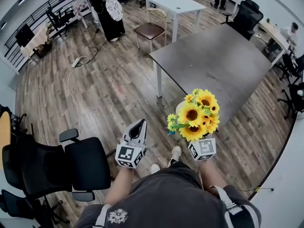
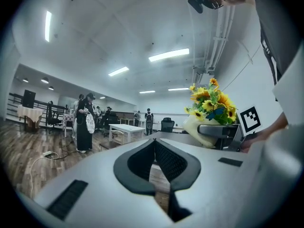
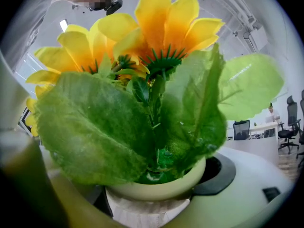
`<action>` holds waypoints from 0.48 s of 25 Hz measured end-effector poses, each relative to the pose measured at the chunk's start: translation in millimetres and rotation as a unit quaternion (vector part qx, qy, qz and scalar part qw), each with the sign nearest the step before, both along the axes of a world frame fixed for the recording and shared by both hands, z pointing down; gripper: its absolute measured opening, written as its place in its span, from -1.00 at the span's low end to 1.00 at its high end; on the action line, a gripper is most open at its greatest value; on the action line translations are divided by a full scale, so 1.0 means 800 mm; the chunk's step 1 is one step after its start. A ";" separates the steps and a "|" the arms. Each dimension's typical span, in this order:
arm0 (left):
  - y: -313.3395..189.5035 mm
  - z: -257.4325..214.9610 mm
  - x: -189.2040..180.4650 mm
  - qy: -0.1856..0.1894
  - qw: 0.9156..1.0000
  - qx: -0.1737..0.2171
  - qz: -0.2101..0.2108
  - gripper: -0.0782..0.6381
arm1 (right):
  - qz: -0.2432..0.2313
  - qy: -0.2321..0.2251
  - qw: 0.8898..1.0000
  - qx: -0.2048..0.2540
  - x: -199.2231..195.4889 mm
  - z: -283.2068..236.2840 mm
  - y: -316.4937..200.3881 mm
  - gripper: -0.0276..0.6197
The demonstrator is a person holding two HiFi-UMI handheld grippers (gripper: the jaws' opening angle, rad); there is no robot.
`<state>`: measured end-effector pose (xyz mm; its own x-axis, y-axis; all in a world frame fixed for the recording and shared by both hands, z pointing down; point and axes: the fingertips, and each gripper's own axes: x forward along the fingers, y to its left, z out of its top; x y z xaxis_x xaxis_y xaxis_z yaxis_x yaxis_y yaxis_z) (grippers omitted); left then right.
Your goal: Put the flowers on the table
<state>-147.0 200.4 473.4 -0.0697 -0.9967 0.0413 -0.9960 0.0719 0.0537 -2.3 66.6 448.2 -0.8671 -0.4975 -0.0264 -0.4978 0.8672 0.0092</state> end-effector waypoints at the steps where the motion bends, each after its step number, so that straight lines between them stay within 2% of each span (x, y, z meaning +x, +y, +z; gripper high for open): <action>1: -0.009 0.003 -0.002 0.005 1.000 -0.004 -0.001 -0.76 | 0.000 0.004 1.000 0.000 -0.002 0.001 -0.010 0.73; 6: -0.050 0.021 -0.006 0.008 1.000 -0.019 -0.003 -0.76 | -0.006 0.014 1.000 0.008 -0.009 0.010 -0.050 0.73; 12: -0.140 0.024 -0.005 0.002 1.000 -0.029 0.007 -0.76 | -0.012 0.022 1.000 0.005 -0.016 0.019 -0.129 0.73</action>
